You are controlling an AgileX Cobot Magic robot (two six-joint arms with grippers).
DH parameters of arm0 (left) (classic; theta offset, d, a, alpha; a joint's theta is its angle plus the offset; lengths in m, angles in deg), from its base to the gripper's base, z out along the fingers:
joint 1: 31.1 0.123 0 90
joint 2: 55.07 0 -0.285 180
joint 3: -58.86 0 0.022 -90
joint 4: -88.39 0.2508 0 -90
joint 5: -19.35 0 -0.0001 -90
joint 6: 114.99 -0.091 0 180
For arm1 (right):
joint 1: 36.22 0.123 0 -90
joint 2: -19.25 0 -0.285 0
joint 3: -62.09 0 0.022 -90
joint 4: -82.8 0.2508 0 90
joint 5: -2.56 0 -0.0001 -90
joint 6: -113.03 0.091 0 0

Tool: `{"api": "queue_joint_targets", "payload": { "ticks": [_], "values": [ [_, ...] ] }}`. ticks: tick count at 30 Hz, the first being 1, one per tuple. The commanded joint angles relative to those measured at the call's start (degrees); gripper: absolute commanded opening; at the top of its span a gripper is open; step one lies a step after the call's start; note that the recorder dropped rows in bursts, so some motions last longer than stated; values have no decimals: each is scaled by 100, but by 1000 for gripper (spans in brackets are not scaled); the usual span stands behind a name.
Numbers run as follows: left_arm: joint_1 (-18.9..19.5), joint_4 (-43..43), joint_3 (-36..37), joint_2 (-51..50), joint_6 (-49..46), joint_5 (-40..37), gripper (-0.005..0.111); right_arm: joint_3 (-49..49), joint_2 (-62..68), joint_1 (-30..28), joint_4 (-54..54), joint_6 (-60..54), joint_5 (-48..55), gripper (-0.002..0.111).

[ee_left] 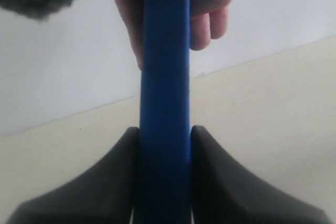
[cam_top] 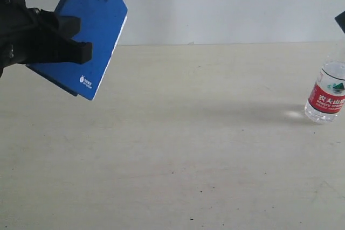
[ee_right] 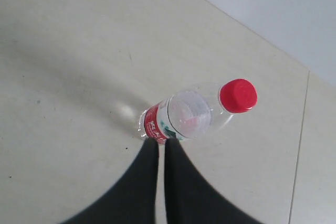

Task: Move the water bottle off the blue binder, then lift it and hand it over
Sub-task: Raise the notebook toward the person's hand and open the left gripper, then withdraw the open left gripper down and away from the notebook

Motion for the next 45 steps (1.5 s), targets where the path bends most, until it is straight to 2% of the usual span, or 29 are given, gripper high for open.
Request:
{"api": "queue_joint_targets", "payload": {
  "ticks": [1,16,18,22,25,28,30,35,37,39,42,45],
  "values": [
    [-53,1013,-27,4,-364,-565,4,-3,-96,-22,-135,-94,-18,1],
    [-53,1144,-30,162,-382,-644,7,-3,-354,-22,-328,-44,77,1],
    [-53,1144,-30,162,-382,-673,16,-3,-354,-22,-328,-44,124,1],
    [-53,1100,-30,162,-371,-673,49,-3,-354,-22,-328,-44,124,1],
    [-53,800,-30,162,-371,-661,68,-3,-354,-22,-328,-33,122,1],
    [-53,620,-30,162,-371,-661,80,-3,-354,-22,-328,28,148,1],
    [-53,604,-30,162,-371,-661,82,-3,-354,-22,-328,67,158,1],
    [-53,592,-30,162,-382,-678,82,-3,-354,-22,-328,110,249,1],
    [-53,418,-30,162,-382,-724,77,-3,-363,-22,-328,110,335,1],
    [-53,227,-30,129,-382,-928,57,-3,-402,-22,-328,110,409,1],
    [-75,497,-41,-14,-382,-1706,8,-3,-648,-22,-306,2,298,1],
    [-373,756,-41,-204,-409,-1672,5,-3,-1190,-22,-260,-97,-110,1]
  ]
}}
